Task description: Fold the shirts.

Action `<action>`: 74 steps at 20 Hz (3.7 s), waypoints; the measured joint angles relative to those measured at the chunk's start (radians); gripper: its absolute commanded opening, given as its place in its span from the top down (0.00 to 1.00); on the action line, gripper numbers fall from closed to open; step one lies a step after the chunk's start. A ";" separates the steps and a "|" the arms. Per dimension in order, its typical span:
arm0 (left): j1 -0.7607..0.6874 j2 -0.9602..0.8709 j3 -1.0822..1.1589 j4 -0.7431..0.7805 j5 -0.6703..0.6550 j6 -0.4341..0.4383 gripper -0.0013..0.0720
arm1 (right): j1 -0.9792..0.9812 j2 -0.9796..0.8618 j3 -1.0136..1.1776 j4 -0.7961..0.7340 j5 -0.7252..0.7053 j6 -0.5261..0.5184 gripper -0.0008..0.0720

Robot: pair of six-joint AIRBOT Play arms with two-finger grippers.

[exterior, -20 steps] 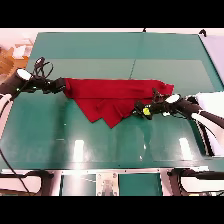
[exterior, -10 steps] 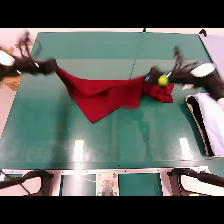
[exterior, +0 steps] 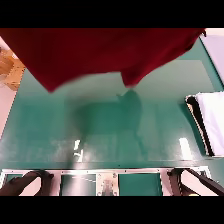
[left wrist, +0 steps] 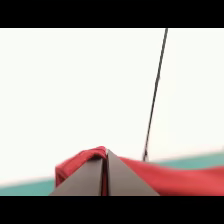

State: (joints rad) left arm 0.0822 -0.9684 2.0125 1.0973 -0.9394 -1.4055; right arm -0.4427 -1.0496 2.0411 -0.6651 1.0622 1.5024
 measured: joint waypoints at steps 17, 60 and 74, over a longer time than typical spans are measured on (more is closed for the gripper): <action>0.000 -0.108 -0.184 -0.005 -0.109 -0.002 0.95 | -0.044 0.012 -0.335 0.021 -0.043 -0.124 0.96; -0.075 -0.871 -0.370 0.084 -0.329 -0.292 0.03 | 0.016 -0.970 -0.285 -0.193 0.232 -0.203 0.49; -0.037 -0.451 -0.710 0.140 -0.615 -0.255 0.04 | -0.202 -0.492 -0.735 -0.182 0.329 -0.181 0.59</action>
State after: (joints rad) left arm 0.0448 -1.4189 1.3029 1.2373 -1.5543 -1.6604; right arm -0.6449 -1.5414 1.3060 -0.8474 1.3914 1.3212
